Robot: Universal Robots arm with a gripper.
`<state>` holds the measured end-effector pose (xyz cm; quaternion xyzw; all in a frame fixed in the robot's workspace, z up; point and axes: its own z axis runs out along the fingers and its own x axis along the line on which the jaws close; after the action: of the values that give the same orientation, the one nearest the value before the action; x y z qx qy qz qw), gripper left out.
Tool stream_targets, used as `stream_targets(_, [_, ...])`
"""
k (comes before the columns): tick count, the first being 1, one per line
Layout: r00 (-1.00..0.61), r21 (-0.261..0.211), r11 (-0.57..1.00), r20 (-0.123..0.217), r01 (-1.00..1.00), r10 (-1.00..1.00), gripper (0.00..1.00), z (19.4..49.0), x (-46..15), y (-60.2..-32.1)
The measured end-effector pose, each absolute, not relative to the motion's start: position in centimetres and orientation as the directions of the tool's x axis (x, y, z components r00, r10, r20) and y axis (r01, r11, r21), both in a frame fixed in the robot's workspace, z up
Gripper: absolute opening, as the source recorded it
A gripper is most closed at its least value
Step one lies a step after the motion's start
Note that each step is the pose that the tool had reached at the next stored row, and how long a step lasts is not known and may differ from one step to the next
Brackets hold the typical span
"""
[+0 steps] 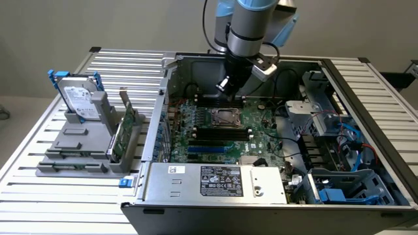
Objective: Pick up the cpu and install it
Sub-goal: 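Install the first cpu locking lever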
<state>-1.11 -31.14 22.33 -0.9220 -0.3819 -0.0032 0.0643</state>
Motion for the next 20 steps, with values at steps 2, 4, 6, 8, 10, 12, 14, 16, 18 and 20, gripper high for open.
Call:
stream_targets(2, [0.708,-0.117,-0.700,0.054,0.704,0.704,0.11,22.5,-1.3,-31.3])
stream_targets(4, [0.708,-0.118,-0.700,0.053,0.704,0.704,0.11,22.7,-1.4,-31.4])
stream_targets(6, [0.709,-0.119,-0.700,0.052,0.704,0.704,0.11,22.8,-1.5,-31.8])
stream_targets(8, [0.709,-0.119,-0.700,0.052,0.704,0.704,0.11,22.9,-1.6,-32.4])
stream_targets(10, [0.709,-0.119,-0.700,0.052,0.704,0.704,0.11,23.2,-1.9,-33.0])
stream_targets(12, [0.709,-0.119,-0.700,0.052,0.704,0.704,0.11,23.4,-2.3,-33.5])
stream_targets(14, [0.709,-0.119,-0.700,0.052,0.704,0.704,0.11,23.6,-2.6,-34.0])
stream_targets(16, [0.708,-0.119,-0.700,0.052,0.704,0.704,0.11,23.8,-2.9,-34.5])
stream_targets(18, [0.709,-0.119,-0.700,0.052,0.704,0.704,0.11,24.0,-3.2,-35.1])
stream_targets(20, [0.709,-0.119,-0.700,0.052,0.704,0.704,0.11,24.4,-3.2,-35.7])
